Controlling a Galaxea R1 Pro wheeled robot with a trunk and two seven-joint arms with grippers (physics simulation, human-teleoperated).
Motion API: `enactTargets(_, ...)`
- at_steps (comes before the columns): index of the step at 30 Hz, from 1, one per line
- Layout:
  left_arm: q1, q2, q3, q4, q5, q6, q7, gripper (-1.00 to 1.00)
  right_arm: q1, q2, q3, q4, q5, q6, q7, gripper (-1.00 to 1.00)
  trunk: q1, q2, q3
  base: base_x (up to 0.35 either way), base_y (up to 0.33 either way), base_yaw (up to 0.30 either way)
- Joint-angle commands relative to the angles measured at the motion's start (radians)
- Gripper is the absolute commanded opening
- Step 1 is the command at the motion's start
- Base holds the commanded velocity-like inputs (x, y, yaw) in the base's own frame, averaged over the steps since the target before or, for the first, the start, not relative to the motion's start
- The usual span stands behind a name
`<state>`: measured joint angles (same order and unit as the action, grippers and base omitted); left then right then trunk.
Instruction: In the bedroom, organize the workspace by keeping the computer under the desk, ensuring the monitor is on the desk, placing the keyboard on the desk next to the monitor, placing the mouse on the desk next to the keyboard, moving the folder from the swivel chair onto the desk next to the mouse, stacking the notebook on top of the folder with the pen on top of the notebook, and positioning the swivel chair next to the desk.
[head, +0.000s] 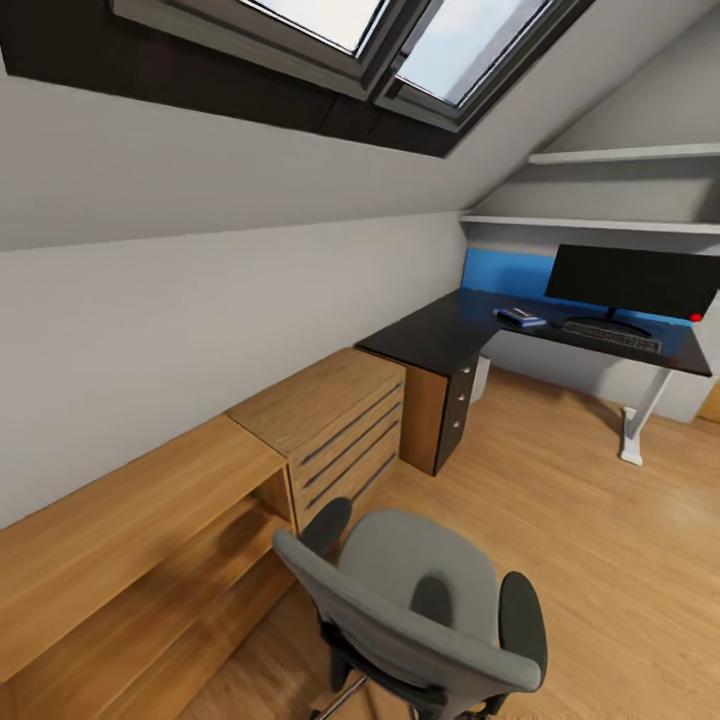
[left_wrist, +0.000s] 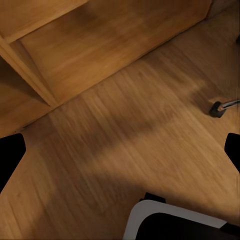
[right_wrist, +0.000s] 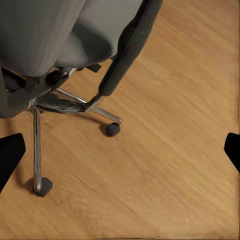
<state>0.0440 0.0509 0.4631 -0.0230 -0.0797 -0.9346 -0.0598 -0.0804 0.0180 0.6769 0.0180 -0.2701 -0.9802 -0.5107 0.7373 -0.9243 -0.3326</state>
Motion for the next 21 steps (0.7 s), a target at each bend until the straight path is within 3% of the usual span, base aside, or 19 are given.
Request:
enactTargets(1, 0.000, 0.000, 0.009, -0.002, -0.008, -0.001, -0.005, 1.00, -0.001, 0.001, 0.009, 0.002, -0.006, -0.003, -0.003, 1.00, 0.000, -0.001, -0.001, 0.030, 0.076, -0.286)
enactTargets(21, 0.000, 0.000, 0.009, -0.002, -0.008, -0.001, -0.005, 1.00, -0.001, 0.000, 0.009, 0.002, -0.006, -0.003, -0.003, 1.00, 0.000, -0.001, -0.010, 0.034, 0.115, -0.286)
